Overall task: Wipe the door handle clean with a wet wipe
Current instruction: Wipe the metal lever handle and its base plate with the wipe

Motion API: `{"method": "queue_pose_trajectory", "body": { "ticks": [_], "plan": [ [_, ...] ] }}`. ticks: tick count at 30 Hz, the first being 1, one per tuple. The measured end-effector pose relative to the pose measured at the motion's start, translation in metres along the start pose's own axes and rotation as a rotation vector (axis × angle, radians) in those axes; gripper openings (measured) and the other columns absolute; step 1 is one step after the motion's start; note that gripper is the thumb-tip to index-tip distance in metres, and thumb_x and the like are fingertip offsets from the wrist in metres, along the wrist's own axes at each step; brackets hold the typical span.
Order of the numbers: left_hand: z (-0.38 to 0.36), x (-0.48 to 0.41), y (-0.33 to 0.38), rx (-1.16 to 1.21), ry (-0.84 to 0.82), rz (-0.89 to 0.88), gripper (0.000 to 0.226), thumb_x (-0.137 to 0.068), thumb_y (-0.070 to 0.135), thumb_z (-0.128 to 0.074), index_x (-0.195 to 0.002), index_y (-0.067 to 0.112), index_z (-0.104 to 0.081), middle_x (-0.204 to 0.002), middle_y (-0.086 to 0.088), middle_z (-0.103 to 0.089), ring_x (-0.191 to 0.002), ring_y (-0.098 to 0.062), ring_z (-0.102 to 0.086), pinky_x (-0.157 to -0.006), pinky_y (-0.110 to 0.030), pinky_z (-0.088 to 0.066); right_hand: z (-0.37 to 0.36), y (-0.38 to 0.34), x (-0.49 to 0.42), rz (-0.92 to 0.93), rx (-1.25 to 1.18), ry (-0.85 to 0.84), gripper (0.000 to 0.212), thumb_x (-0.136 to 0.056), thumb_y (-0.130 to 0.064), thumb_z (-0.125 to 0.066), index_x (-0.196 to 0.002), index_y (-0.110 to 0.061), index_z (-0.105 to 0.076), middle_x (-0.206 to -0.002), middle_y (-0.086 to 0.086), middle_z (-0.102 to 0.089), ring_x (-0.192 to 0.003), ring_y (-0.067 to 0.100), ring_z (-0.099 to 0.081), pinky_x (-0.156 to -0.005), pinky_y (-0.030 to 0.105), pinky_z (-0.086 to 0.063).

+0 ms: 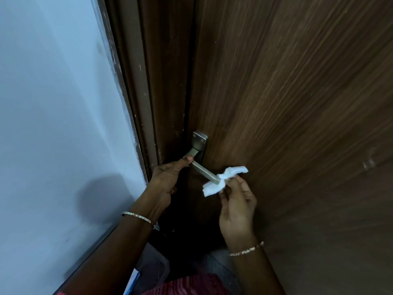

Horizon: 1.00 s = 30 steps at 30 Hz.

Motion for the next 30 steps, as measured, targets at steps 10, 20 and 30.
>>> {"method": "queue_pose_trajectory", "body": {
  "ticks": [10,20,30],
  "plan": [
    [-0.004,-0.004,-0.007,0.035,-0.045,0.037,0.036,-0.057,0.042,-0.089,-0.083,0.018,-0.082,-0.097,-0.008,-0.079,-0.097,-0.028,-0.072,-0.094,-0.043,-0.055,-0.057,-0.058,0.057,1.003,1.087,-0.268,0.024,-0.09,-0.004,-0.074,-0.113,-0.008,-0.078,-0.103,0.002,-0.074,-0.098,0.007,-0.07,-0.087,0.018,-0.055],
    [-0.001,-0.007,-0.009,0.066,-0.041,0.033,0.052,-0.053,0.045,-0.09,-0.092,0.012,-0.08,-0.099,-0.012,-0.078,-0.097,-0.032,-0.072,-0.088,-0.042,-0.058,-0.103,-0.044,0.059,1.038,1.422,-0.391,0.028,-0.093,-0.008,-0.07,-0.12,-0.012,-0.075,-0.114,0.005,-0.077,-0.099,0.022,-0.074,-0.083,0.035,-0.061],
    [-0.004,-0.004,-0.005,-0.003,-0.054,0.047,0.034,-0.064,0.046,-0.084,-0.085,0.019,-0.081,-0.09,-0.003,-0.079,-0.1,-0.028,-0.069,-0.098,-0.042,-0.05,-0.09,-0.053,0.046,0.917,1.391,-0.301,0.025,-0.084,-0.01,-0.079,-0.108,-0.017,-0.079,-0.1,0.0,-0.081,-0.09,0.015,-0.077,-0.08,0.032,-0.063]
  ]
}}
Point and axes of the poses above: each hand's wrist, its own x-axis away from the middle knuckle, its own z-axis out of the back of the hand, y = z × x, the point moved 10 cm from there along -x, towards the middle knuckle
